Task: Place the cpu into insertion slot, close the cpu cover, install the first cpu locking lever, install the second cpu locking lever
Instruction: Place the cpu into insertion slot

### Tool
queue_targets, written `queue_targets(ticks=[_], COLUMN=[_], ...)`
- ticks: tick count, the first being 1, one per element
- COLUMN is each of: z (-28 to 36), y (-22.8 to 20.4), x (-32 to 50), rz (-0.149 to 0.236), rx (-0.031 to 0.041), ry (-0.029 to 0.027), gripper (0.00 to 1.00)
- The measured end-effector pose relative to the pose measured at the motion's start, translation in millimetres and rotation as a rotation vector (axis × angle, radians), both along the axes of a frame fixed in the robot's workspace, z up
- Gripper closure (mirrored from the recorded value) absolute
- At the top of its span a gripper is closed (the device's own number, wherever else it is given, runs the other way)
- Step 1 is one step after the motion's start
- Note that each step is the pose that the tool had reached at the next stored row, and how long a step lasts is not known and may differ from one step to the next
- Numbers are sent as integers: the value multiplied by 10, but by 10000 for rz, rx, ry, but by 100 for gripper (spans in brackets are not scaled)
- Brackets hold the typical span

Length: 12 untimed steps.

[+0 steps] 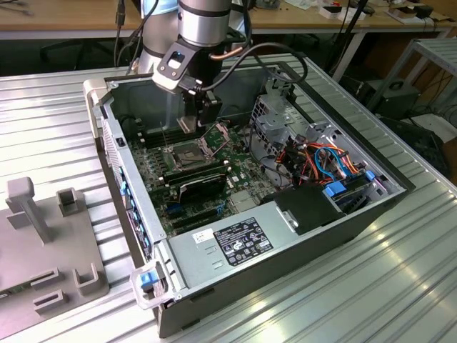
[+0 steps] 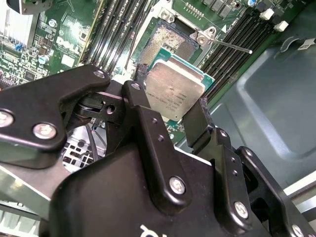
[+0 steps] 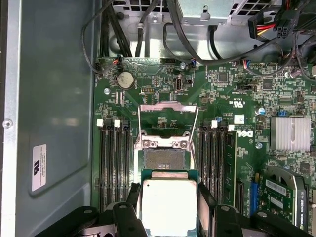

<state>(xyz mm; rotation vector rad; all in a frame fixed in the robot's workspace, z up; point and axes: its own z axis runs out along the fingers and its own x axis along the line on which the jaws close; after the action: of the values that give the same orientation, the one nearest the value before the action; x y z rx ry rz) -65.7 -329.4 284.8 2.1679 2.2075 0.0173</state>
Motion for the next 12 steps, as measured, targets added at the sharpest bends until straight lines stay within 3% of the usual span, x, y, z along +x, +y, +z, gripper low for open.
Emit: queue_targets(ticks=[12], z=[-70], y=[0], x=[21], rz=[0], rx=[0], ry=[0], gripper=[45])
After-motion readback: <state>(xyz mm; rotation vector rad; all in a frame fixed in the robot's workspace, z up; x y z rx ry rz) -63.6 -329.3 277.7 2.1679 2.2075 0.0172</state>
